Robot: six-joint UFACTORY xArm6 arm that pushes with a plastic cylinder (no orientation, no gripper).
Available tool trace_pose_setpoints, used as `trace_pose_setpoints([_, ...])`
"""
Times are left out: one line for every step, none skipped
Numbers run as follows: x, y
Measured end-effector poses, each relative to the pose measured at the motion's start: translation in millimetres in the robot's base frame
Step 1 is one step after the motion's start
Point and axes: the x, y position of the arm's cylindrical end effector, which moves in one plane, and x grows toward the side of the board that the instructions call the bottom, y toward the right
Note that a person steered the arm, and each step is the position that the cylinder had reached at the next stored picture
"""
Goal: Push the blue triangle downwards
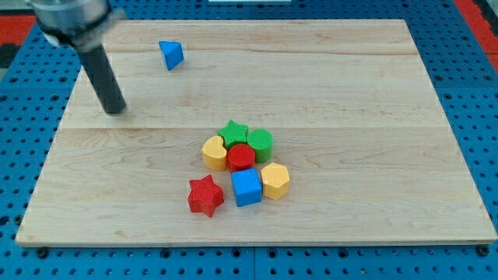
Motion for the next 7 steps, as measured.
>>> trace_pose_setpoints([-85, 16])
trace_pose_setpoints([-131, 102])
trace_pose_setpoints([-39, 115])
trace_pose_setpoints([35, 149])
trace_pose_setpoints([83, 152])
trace_pose_setpoints([40, 99])
trace_pose_setpoints([-33, 115])
